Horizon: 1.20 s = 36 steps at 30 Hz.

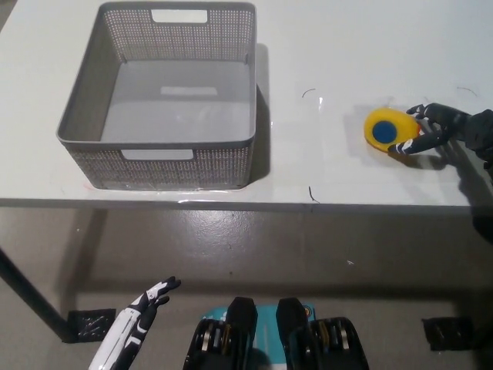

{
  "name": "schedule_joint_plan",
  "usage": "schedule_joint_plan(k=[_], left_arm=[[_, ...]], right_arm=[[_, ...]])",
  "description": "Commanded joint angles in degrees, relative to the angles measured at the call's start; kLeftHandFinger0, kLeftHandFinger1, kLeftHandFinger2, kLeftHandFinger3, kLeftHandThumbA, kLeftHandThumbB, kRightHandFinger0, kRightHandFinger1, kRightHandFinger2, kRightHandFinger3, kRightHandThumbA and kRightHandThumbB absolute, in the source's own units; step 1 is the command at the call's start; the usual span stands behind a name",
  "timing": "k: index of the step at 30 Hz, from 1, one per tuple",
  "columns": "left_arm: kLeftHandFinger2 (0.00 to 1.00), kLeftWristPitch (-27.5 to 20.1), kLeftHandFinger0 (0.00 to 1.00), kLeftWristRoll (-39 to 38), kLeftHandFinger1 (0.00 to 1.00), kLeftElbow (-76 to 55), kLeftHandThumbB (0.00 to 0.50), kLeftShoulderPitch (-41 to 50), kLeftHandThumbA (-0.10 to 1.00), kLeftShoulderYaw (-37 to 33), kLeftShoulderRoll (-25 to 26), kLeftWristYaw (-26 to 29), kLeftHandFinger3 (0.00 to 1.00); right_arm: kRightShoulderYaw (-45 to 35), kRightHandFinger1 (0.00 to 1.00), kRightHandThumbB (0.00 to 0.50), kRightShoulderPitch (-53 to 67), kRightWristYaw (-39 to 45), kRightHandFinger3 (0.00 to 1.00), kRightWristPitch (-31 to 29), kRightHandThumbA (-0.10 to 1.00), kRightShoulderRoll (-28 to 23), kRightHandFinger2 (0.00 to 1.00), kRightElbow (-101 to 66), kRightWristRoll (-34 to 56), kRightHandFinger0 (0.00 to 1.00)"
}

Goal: Use the right hand to pick up a yellow duck toy and place it into a container on the left hand side

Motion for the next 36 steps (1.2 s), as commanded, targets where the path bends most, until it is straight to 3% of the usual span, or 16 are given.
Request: schedule_joint_plan(k=[1, 10, 29, 32, 36], left_arm=[[1.0, -0.17, 1.0, -0.06, 1.0, -2.32, 0.326, -0.62, 1.0, 0.27, 0.99, -0.91, 1.0], [1.0, 0.31, 1.0, 0.25, 1.0, -2.38, 0.319, -1.27, 1.0, 0.2, 1.13, -0.96, 1.0], [1.0, 0.5, 1.0, 0.26, 1.0, -2.15, 0.344, -2.35, 1.0, 0.24, 0.87, -0.74, 1.0], [1.0, 0.19, 1.0, 0.06, 1.0, -1.83, 0.34, -2.72, 1.0, 0.27, 0.97, -0.85, 1.0], [1.0, 0.26, 1.0, -0.72, 1.0, -1.9, 0.323, -2.81, 1.0, 0.34, 1.05, -1.16, 1.0]], right_arm=[[-0.45, 1.0, 0.469, -3.33, -1.21, 1.0, -0.72, 0.81, -1.14, 1.0, 0.23, 0.66, 1.0], [-1.56, 1.0, 0.446, -4.89, -1.5, 1.0, 0.14, 0.76, 0.22, 1.0, -0.45, 1.67, 1.0], [-1.42, 1.0, 0.468, -6.65, -1.71, 1.0, -0.08, 0.75, 1.96, 1.0, 0.31, 1.47, 1.0], [-1.17, 1.0, 0.441, -6.64, -1.56, 1.0, 0.39, 0.73, 2.2, 1.0, 0.52, 1.26, 1.0], [-1.71, 1.0, 0.395, -6.7, 1.73, 1.0, -0.32, 0.62, 2.28, 1.0, 1.82, 2.32, 1.0]])
